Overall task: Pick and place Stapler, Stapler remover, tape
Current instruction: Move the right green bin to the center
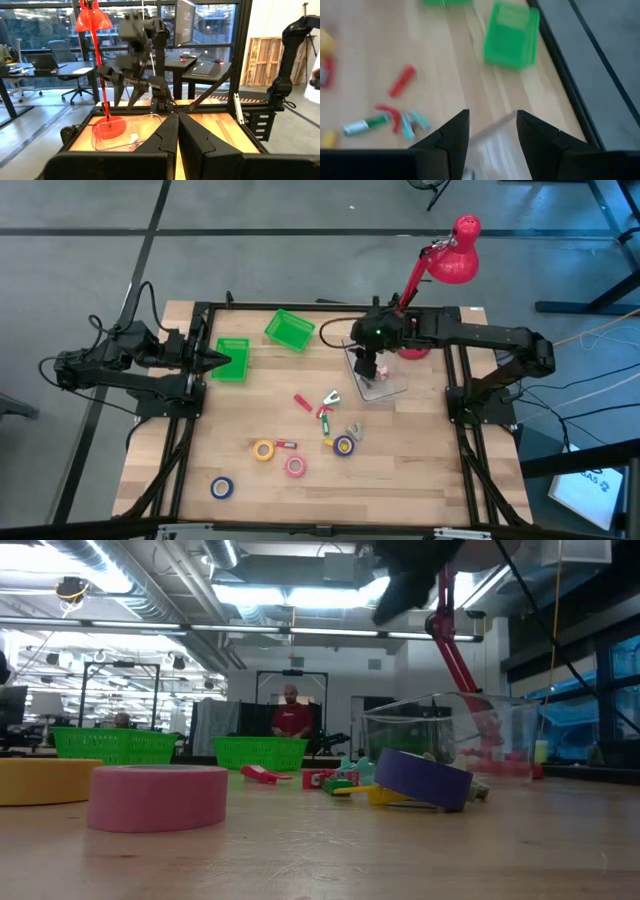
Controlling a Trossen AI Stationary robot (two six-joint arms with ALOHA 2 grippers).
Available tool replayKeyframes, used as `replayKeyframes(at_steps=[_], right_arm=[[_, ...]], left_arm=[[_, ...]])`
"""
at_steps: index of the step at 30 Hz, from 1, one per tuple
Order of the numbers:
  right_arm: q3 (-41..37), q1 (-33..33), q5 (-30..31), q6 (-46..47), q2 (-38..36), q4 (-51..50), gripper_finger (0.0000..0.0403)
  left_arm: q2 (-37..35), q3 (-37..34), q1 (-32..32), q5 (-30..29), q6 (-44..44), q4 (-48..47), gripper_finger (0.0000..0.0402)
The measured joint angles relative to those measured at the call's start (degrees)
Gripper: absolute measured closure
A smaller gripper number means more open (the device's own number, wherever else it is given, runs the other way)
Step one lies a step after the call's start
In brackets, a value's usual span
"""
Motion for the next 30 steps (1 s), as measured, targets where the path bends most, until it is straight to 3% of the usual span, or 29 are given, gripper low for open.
replayKeyframes(at_steps=[6,12,22,26,30], right_arm=[[2.45,0.12,-5.12,0.27,0.00,3.87,0.0236],[3.87,2.71,-5.18,3.31,0.00,3.88,0.0236],[3.97,10.64,7.77,8.18,0.02,4.08,0.0236],[3.98,12.49,9.87,11.51,0.02,3.89,0.0236],[3.96,13.44,10.34,14.66,0.02,2.31,0.0236]], left_arm=[[0.00,0.00,-0.02,0.00,0.05,0.00,0.0391],[0.02,0.00,-0.02,-0.05,0.09,0.33,0.0395],[0.26,0.02,0.00,1.57,-6.76,1.73,0.0390],[1.24,0.01,0.01,-1.75,-8.22,1.29,0.0389],[6.55,0.02,0.01,-4.83,-8.53,1.34,0.0389]])
